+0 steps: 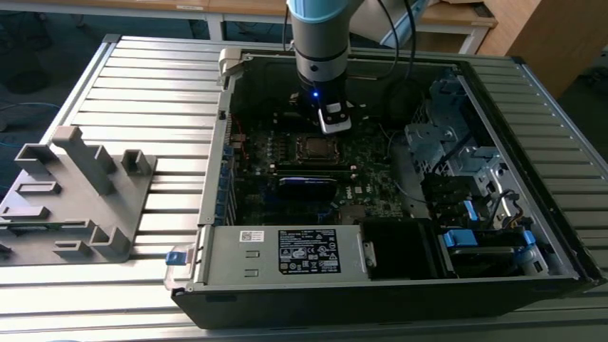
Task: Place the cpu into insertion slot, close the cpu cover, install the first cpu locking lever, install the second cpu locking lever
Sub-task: 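Install the first cpu locking lever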
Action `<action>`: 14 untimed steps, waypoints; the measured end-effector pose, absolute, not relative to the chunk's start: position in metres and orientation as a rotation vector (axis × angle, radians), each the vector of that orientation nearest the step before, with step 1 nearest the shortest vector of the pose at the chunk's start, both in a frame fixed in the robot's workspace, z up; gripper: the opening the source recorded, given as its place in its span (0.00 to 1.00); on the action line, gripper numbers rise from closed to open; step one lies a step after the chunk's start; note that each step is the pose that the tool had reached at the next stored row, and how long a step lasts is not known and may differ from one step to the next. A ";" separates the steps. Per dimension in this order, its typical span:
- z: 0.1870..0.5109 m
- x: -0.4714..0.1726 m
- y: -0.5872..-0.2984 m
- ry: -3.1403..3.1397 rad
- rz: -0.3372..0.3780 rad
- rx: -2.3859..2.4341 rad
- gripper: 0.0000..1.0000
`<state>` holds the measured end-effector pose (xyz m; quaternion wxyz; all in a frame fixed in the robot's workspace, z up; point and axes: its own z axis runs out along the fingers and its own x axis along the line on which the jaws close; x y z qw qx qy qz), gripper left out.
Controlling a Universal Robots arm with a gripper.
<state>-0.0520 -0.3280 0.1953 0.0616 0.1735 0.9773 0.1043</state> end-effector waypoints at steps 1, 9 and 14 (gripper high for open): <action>0.195 -0.052 -0.329 2.956 0.316 0.525 0.11; 0.200 -0.052 -0.329 2.955 0.335 0.526 0.11; 0.208 -0.052 -0.329 2.955 0.347 0.527 0.11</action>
